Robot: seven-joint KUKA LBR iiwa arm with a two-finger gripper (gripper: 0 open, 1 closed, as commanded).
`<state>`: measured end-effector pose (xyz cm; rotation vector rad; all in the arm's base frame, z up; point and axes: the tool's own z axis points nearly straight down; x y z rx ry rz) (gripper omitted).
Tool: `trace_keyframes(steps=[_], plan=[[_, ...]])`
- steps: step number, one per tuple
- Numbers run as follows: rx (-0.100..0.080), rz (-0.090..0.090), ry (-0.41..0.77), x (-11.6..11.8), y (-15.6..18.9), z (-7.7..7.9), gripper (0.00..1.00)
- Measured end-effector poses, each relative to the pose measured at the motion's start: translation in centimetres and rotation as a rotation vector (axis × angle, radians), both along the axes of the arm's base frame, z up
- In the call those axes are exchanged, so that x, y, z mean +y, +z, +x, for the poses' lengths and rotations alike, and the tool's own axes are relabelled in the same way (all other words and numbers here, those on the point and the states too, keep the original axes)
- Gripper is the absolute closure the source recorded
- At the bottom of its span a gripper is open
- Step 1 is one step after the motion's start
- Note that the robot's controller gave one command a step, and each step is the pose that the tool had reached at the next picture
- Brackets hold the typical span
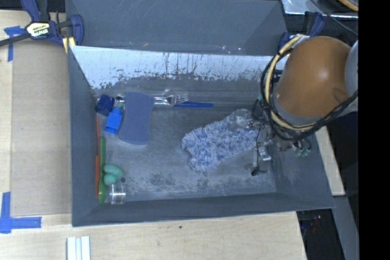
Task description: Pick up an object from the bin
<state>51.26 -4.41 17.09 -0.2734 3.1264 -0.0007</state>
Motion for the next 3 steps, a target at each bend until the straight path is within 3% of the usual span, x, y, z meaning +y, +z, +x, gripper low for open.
trace_keyframes(steps=[1, 2, 3], plan=[[-0.008, 0.0, 0.042, 1.8, -4.9, 2.8, 0.0], [-0.011, 0.0, -0.15, 0.8, -8.4, 0.6, 0.0], [-0.01, -0.001, -0.085, 1.7, -7.1, 0.8, 0.0]])
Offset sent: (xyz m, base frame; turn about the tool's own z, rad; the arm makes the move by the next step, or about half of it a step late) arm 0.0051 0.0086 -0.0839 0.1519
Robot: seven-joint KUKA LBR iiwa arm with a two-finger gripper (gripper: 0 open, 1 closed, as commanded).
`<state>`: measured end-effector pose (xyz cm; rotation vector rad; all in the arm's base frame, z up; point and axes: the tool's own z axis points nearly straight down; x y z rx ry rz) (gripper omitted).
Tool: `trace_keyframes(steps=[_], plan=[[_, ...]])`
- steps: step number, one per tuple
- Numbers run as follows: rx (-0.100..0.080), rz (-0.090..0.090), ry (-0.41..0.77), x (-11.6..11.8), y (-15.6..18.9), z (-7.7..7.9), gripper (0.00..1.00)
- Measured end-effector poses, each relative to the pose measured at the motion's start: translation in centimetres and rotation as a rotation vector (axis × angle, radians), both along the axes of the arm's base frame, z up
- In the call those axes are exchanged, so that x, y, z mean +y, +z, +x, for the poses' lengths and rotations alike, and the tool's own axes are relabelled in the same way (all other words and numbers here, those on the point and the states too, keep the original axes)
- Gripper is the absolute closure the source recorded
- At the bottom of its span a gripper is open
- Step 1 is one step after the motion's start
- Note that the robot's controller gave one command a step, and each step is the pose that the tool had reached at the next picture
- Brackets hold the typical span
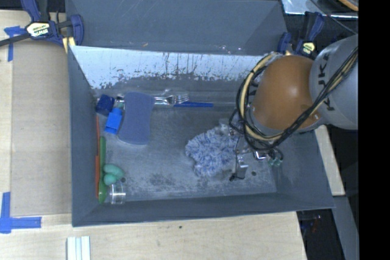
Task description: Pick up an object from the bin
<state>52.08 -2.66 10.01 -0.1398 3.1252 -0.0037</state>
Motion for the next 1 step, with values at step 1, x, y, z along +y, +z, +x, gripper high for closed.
trace_keyframes(steps=[1], plan=[[-0.007, 0.0, 0.114, -0.45, 0.37, 1.0, 0.0]])
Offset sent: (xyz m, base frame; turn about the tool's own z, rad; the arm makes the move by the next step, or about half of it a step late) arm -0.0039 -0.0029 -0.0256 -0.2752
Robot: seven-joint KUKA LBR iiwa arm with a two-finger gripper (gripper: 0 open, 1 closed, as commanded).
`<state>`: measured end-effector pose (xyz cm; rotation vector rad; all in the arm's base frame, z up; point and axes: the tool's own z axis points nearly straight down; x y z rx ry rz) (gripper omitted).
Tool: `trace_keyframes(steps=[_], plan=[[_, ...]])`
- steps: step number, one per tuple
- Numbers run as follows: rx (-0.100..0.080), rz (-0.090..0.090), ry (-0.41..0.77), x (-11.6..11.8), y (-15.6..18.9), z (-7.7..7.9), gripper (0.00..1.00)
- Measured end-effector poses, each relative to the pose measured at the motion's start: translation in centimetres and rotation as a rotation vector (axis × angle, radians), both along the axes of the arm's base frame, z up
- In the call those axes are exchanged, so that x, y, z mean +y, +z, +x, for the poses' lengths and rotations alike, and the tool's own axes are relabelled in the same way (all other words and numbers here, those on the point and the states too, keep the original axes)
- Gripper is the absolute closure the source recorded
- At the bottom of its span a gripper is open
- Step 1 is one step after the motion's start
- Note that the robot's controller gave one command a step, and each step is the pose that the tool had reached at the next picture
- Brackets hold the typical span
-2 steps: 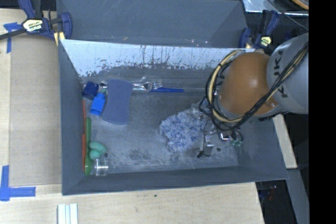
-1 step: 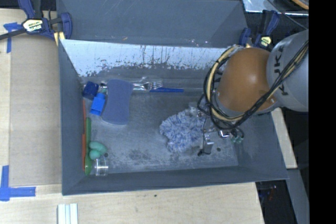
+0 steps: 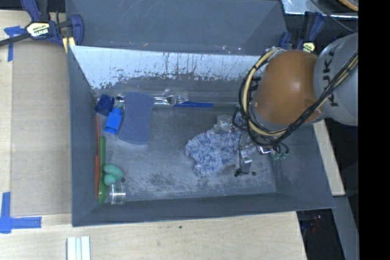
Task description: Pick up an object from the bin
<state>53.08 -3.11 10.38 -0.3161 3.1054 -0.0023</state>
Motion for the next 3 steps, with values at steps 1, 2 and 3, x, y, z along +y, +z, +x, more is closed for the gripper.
trace_keyframes(steps=[1, 2, 3], plan=[[-0.007, -0.003, 0.161, 0.1, -2.8, -1.2, 1.0], [-0.007, -0.003, 0.161, 0.1, -2.8, -1.2, 1.0], [0.0, -0.003, 0.182, -0.2, 7.2, -3.1, 1.0]])
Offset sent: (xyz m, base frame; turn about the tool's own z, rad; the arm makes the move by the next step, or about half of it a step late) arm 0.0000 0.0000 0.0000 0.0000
